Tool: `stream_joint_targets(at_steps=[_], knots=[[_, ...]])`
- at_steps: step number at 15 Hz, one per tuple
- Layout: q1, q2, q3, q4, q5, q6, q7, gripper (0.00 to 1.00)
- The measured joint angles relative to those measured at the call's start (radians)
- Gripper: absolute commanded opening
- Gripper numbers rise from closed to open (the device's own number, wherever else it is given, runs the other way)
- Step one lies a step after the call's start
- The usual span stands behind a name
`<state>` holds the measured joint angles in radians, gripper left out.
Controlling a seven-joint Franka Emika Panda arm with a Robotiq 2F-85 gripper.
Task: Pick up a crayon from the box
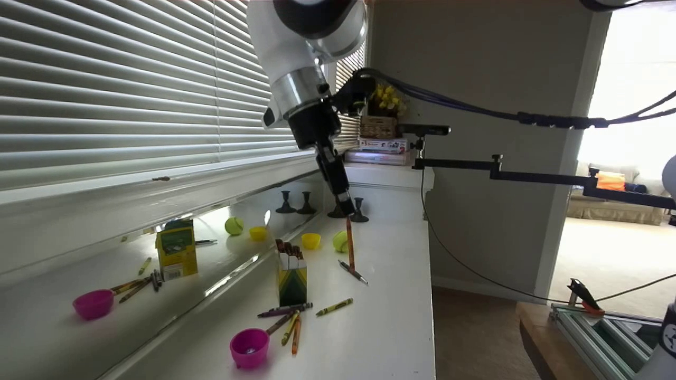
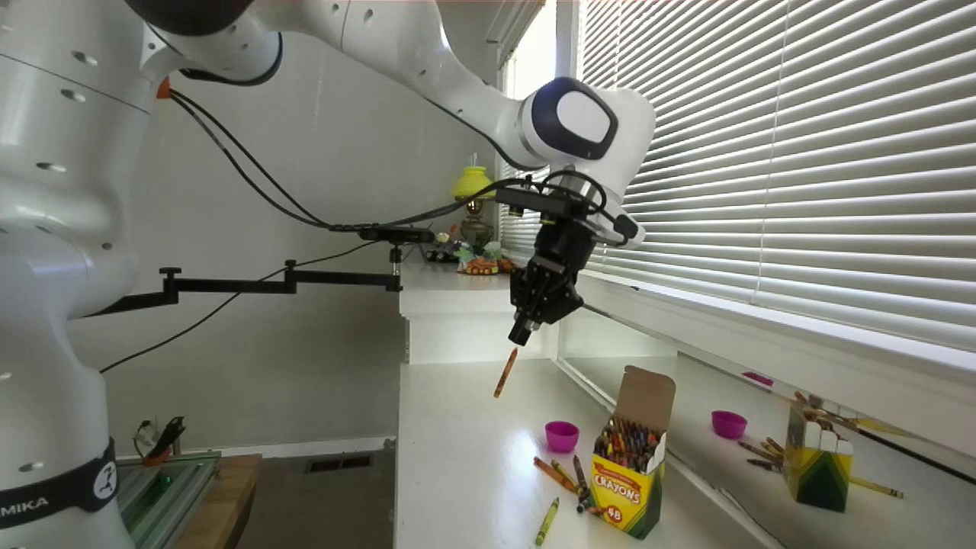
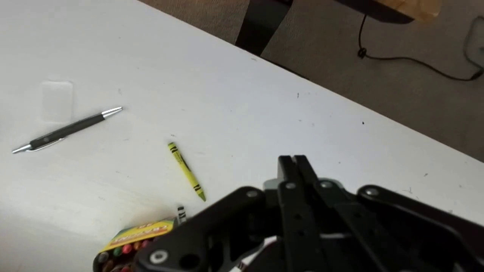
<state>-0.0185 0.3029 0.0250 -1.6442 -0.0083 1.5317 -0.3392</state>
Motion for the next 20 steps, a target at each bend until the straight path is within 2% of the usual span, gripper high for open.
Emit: stream_joint_targets(at_steps=[7, 12, 18, 19, 20], knots=[[0.010, 0.226, 0.000, 0.071, -0.067, -0.082, 0.006, 0.01], [0.012, 0.309, 0.000, 0.151, -0.094, -0.084, 0.018, 0.01], [0.035, 0.319, -0.004, 0.155, -0.175, 0.090, 0.105, 0.01], [0.040, 0.320, -0.005, 0.152, -0.184, 0.116, 0.120, 0.29], [0.046, 0.322, -0.007, 0.149, -0.196, 0.136, 0.134, 0.30]])
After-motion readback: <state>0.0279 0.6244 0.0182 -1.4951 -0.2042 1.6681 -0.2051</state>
